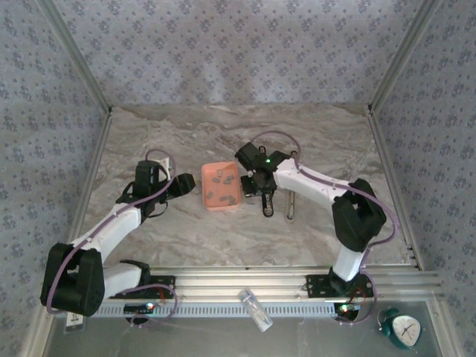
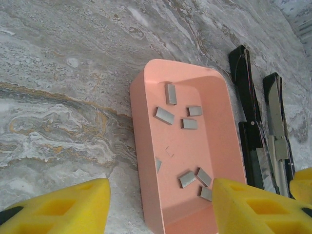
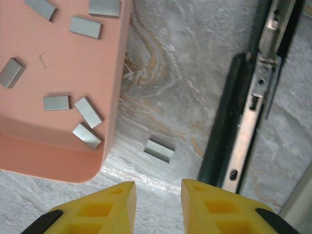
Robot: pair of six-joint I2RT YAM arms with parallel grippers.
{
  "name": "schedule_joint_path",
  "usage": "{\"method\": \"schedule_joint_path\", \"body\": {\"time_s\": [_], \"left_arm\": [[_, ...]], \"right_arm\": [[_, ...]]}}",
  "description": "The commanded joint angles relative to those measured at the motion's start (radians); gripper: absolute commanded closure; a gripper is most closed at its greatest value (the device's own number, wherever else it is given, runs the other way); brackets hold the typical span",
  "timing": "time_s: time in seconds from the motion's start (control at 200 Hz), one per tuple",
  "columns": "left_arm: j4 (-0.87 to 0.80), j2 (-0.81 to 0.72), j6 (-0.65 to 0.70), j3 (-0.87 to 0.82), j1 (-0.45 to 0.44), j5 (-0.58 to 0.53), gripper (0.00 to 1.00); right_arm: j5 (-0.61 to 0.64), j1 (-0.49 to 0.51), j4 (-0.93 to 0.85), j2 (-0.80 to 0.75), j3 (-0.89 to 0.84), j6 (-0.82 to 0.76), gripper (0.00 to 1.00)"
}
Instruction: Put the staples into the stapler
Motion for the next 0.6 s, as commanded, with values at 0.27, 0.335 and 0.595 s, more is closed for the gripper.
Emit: {"method": "schedule_joint_path", "body": {"time_s": [0.27, 0.335, 0.595], "left_arm": [[-0.038, -0.021, 0.022, 0.023, -0.008, -0.035, 0.43], [-0.040, -0.021, 0.023, 0.023, -0.008, -0.037, 0.43], [-0.035, -0.016, 0.020, 0.022, -0.008, -0.036, 0.43]], "right_arm": [[-0.028, -0.004, -0.094, 0.212, 0.135, -0.081, 0.71], [-0.035, 0.002, -0.071, 0.223, 0.144, -0.085, 0.71], [-0.095, 0.048, -0.020, 0.243, 0.187, -0.163, 0.67]]}}
